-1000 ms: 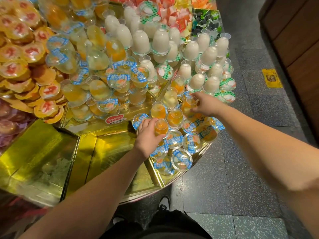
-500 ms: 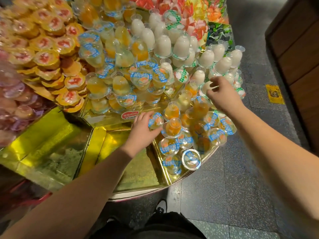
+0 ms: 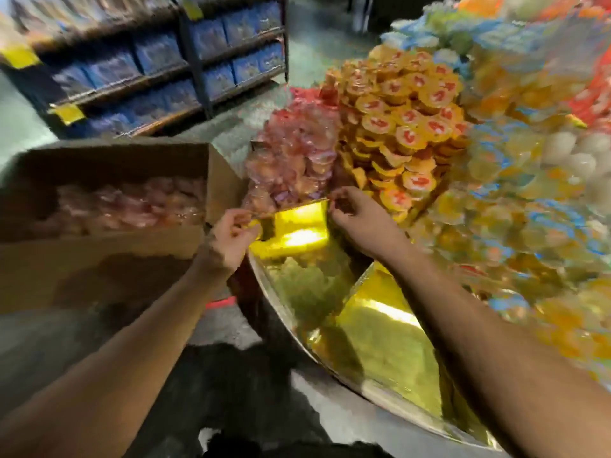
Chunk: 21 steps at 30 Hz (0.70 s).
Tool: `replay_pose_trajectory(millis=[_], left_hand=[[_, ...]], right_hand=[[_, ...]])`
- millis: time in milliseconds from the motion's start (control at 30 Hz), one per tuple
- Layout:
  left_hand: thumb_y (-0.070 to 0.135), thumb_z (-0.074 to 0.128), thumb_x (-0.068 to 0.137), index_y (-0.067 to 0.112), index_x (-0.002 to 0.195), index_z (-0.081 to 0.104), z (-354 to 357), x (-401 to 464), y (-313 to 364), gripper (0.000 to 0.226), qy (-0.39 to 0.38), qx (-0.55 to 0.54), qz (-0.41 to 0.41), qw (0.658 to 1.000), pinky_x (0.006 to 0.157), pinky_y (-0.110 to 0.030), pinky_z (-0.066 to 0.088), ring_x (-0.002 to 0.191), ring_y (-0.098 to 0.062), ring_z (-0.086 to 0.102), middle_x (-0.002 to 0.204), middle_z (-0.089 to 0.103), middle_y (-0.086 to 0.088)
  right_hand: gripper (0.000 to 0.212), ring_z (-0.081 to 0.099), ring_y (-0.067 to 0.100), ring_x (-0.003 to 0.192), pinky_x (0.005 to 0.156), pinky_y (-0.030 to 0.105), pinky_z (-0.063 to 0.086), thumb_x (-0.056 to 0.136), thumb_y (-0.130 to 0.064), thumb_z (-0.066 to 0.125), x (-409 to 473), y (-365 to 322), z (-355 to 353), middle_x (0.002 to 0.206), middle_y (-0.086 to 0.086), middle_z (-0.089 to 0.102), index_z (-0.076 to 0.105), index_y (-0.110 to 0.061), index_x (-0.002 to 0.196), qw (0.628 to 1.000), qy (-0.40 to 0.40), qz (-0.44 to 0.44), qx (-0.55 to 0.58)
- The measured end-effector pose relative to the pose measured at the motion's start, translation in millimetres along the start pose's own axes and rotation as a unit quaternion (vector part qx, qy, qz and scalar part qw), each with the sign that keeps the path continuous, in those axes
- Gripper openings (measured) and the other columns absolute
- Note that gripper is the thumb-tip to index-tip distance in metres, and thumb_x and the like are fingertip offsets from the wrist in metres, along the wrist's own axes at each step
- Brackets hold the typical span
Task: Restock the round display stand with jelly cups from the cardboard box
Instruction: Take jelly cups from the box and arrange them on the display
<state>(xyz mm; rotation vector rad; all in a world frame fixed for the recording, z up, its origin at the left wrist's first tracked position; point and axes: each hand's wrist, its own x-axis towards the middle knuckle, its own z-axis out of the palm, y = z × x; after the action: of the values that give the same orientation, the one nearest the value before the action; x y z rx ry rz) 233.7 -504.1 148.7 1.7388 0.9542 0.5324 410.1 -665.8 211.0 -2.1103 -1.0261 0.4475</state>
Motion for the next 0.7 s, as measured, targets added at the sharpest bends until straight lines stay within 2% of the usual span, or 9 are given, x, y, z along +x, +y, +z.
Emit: replay_pose_trajectory(millis=[67, 167, 267, 300, 367, 433, 500, 567, 700], left_hand=[[-0.002, 0.060, 0.094, 0.017, 0.105, 0.053, -68, -1, -28, 0.024, 0.016, -0.001, -0.026, 1.000, 0.065, -0.011, 0.043, 0.064, 0.008, 0.055, 0.081, 0.051, 0.005], [0.001, 0.060, 0.095, 0.018, 0.102, 0.057, -163, -11, -69, 0.019, 0.018, 0.008, -0.070, 0.997, 0.066, -0.005, 0.043, 0.083, -0.004, 0.063, 0.088, 0.060, 0.005], [0.015, 0.070, 0.085, 0.019, 0.109, 0.057, -249, -8, -111, 0.027, 0.030, 0.009, -0.129, 0.991, 0.084, -0.021, 0.045, 0.109, -0.024, 0.062, 0.113, 0.060, -0.010], [0.017, 0.069, 0.087, 0.016, 0.115, 0.056, -272, -6, -124, 0.031, 0.035, 0.012, -0.144, 0.989, 0.082, -0.020, 0.046, 0.104, -0.023, 0.061, 0.115, 0.057, -0.009], [0.013, 0.063, 0.096, 0.012, 0.122, 0.054, -311, -1, -145, 0.028, 0.043, 0.054, -0.171, 0.983, 0.073, -0.013, 0.044, 0.089, -0.009, 0.056, 0.113, 0.055, -0.005], [0.019, 0.062, 0.097, 0.011, 0.128, 0.055, -341, 7, -164, 0.032, 0.062, 0.129, -0.163, 0.976, 0.081, -0.015, 0.043, 0.095, -0.011, 0.055, 0.117, 0.056, -0.003], [0.024, 0.063, 0.097, 0.009, 0.129, 0.057, -368, 21, -176, 0.036, 0.069, 0.169, -0.169, 0.969, 0.088, -0.022, 0.041, 0.105, -0.016, 0.055, 0.123, 0.058, -0.005], [0.024, 0.062, 0.097, 0.008, 0.128, 0.058, -390, 42, -188, 0.035, 0.069, 0.186, -0.183, 0.963, 0.090, -0.025, 0.043, 0.110, -0.019, 0.056, 0.124, 0.060, -0.007], [0.023, 0.060, 0.098, 0.012, 0.121, 0.060, -426, 94, -203, 0.026, 0.078, 0.207, -0.187, 0.957, 0.086, -0.025, 0.047, 0.107, -0.019, 0.058, 0.114, 0.060, -0.001]], right_hand=[[0.023, 0.059, 0.014, 0.089, 0.075, 0.024, 0.038, 0.094, -0.023, 0.063, 19, -43, 61, 0.103, 0.000, 0.064, 0.063, -0.016, 0.116, 0.999, -0.040, -0.016, -0.003], [0.012, 0.059, 0.015, 0.087, 0.075, 0.023, 0.040, 0.093, -0.020, 0.065, 42, -97, 148, 0.099, 0.005, 0.066, 0.061, -0.012, 0.101, 0.994, -0.102, -0.032, -0.003], [0.009, 0.061, 0.017, 0.084, 0.077, 0.031, 0.046, 0.093, -0.022, 0.065, 64, -143, 222, 0.088, 0.000, 0.064, 0.062, -0.014, 0.096, 0.986, -0.152, -0.059, -0.019], [0.010, 0.061, 0.018, 0.082, 0.074, 0.031, 0.046, 0.094, -0.025, 0.064, 70, -157, 242, 0.086, -0.001, 0.063, 0.062, -0.015, 0.095, 0.982, -0.174, -0.065, -0.026], [0.013, 0.060, 0.018, 0.086, 0.078, 0.032, 0.047, 0.094, -0.029, 0.062, 82, -180, 279, 0.090, -0.001, 0.062, 0.063, -0.017, 0.100, 0.974, -0.202, -0.089, -0.051], [0.007, 0.061, 0.018, 0.095, 0.082, 0.031, 0.046, 0.094, -0.029, 0.061, 97, -198, 310, 0.096, -0.004, 0.060, 0.060, -0.025, 0.100, 0.964, -0.235, -0.098, -0.083], [0.006, 0.060, 0.016, 0.097, 0.078, 0.027, 0.042, 0.096, -0.029, 0.059, 117, -211, 337, 0.095, -0.009, 0.056, 0.053, -0.031, 0.097, 0.952, -0.270, -0.097, -0.110], [0.010, 0.059, 0.014, 0.097, 0.076, 0.024, 0.040, 0.097, -0.032, 0.058, 144, -219, 363, 0.101, -0.009, 0.055, 0.055, -0.030, 0.106, 0.945, -0.284, -0.093, -0.130], [0.034, 0.055, 0.008, 0.092, 0.069, 0.019, 0.041, 0.097, -0.038, 0.057, 206, -233, 407, 0.115, -0.007, 0.057, 0.053, -0.026, 0.129, 0.937, -0.309, -0.076, -0.145]])
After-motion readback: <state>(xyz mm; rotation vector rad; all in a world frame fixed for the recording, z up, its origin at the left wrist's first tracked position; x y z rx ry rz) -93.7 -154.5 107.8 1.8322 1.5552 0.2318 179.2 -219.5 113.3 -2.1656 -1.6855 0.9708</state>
